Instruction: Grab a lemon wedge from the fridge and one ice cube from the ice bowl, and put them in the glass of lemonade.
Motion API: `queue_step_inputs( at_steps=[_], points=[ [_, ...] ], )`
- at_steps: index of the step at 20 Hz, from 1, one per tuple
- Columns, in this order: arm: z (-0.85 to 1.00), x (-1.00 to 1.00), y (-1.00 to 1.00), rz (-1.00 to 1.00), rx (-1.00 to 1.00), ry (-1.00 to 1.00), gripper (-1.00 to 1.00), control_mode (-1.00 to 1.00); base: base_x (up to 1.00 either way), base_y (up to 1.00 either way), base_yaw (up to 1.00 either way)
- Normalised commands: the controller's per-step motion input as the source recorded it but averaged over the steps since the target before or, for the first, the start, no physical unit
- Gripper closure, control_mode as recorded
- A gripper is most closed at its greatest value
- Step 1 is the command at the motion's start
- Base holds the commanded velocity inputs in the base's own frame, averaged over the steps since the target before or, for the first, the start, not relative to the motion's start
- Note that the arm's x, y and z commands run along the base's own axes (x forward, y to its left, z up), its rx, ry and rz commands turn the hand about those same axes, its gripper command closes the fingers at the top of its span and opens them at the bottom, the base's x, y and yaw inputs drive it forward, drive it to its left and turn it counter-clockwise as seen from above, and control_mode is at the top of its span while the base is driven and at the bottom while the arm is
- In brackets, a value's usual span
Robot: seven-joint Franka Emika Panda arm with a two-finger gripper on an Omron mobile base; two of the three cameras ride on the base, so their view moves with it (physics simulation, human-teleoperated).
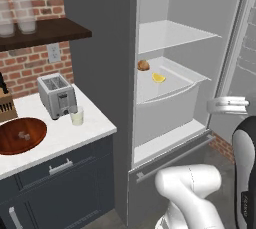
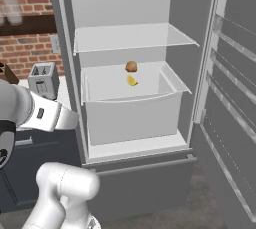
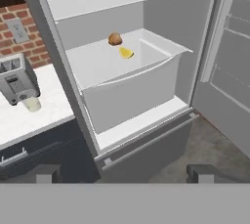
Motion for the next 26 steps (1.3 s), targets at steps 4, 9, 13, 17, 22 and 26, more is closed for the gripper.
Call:
queue_step_inputs(
  at_steps=[4, 9, 13, 17, 22, 26],
  points=[
    [0.0, -0.09, 0.0, 0.04, 0.0, 0.0, -1.0, -1.0, 0.0, 0.0, 0.0],
    [-0.01, -0.06, 0.0, 0.0, 0.0, 0.0, -1.0, -1.0, 0.0, 0.0, 0.0],
    [-0.11, 0.0, -0.14, 0.0, 0.0, 0.0, -1.0, -1.0, 0.0, 0.0, 0.0],
    [-0.31, 0.31, -0.81, 0.03, 0.0, 0.0, -1.0, -1.0, 0.0, 0.0, 0.0],
    [-0.14, 0.18, -0.66, 0.14, 0.0, -0.01, -1.0, -1.0, 0.0, 0.0, 0.0],
    [0.0, 0.0, 0.15, 0.11, 0.0, -0.06, -1.0, -1.0, 0.0, 0.0, 0.0]
  ],
)
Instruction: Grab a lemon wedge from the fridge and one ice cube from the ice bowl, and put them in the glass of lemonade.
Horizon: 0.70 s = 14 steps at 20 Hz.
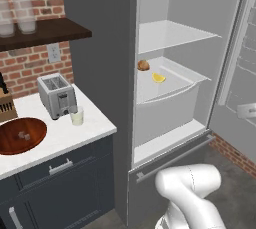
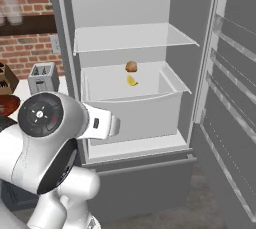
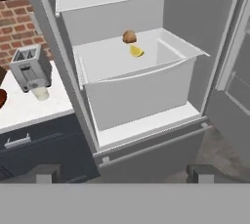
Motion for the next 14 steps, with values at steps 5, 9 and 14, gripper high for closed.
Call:
queue_step_inputs(
  at_steps=[5, 9, 14],
  points=[
    [0.0, 0.0, 0.59, 0.0, -0.02, -0.06, -1.0, -1.0, 0.0, 0.0, 0.0],
    [-0.05, 0.0, 0.41, 0.0, -0.01, -0.07, -1.0, -1.0, 0.0, 0.0, 0.0],
    [-0.13, 0.0, 0.15, 0.01, 0.0, -0.09, -1.0, -1.0, 0.0, 0.0, 0.0]
  ],
)
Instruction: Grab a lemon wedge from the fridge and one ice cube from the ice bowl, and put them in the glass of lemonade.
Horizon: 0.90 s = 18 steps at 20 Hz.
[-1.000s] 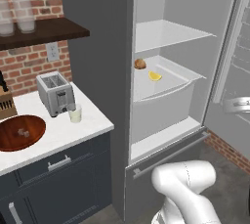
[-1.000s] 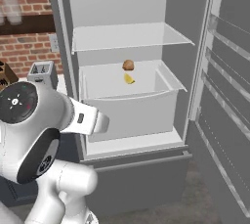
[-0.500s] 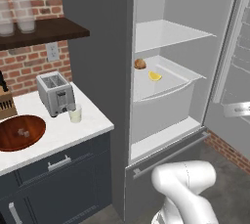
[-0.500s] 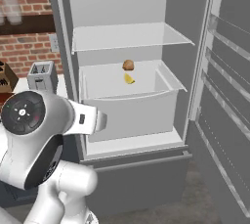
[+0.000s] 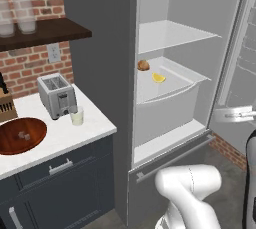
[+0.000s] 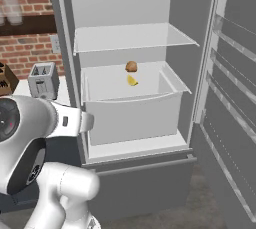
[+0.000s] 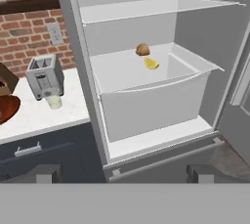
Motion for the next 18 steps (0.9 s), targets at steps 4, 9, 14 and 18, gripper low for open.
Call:
queue_step_inputs(
  at_steps=[4, 9, 14, 18],
  points=[
    [-0.2, 0.01, 0.0, 0.04, 0.0, -0.09, -1.0, -1.0, 0.0, 0.0, 0.0],
    [-0.15, 0.17, -0.08, 0.06, 0.0, -0.04, -1.0, 1.0, 0.18, -0.16, 0.07],
    [0.0, 0.0, 0.0, 0.0, 0.0, 0.0, -1.0, 1.0, 0.42, -0.55, 0.23],
    [0.0, 0.0, 0.0, 0.0, 0.0, 0.0, -1.0, 1.0, 0.35, -0.53, 0.27]
  ],
)
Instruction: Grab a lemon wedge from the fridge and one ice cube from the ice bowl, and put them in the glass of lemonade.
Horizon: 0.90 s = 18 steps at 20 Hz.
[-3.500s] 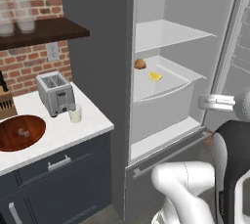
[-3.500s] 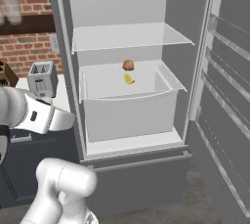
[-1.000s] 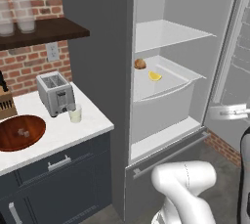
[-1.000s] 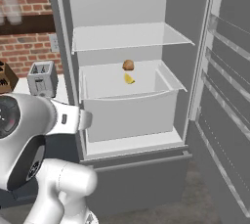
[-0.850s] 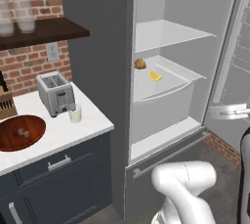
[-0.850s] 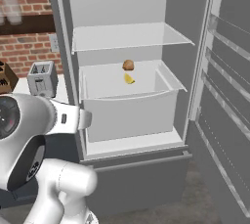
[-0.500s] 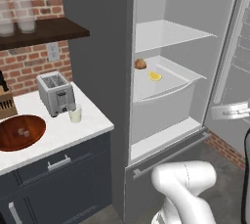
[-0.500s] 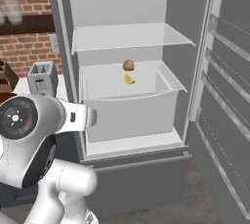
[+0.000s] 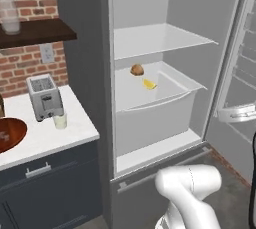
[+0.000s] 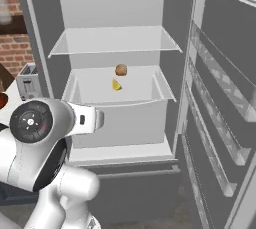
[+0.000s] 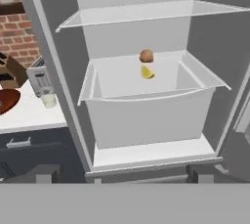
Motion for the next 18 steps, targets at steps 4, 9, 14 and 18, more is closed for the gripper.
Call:
queue_step_inputs(
  at_steps=[4, 9, 14, 18],
  points=[
    [0.0, 0.0, 0.0, 0.0, 0.0, 0.0, -1.0, 1.0, 0.25, -0.14, 0.22],
    [0.0, 0.0, 0.0, 0.0, 0.0, 0.0, -1.0, 1.0, 0.47, 0.02, 0.15],
    [0.0, 0.0, 0.0, 0.0, 0.0, 0.0, -1.0, 1.0, 0.35, 0.0, 0.13],
    [0.0, 0.0, 0.0, 0.0, 0.0, 0.0, -1.0, 1.0, 0.36, -0.11, 0.06]
  ],
)
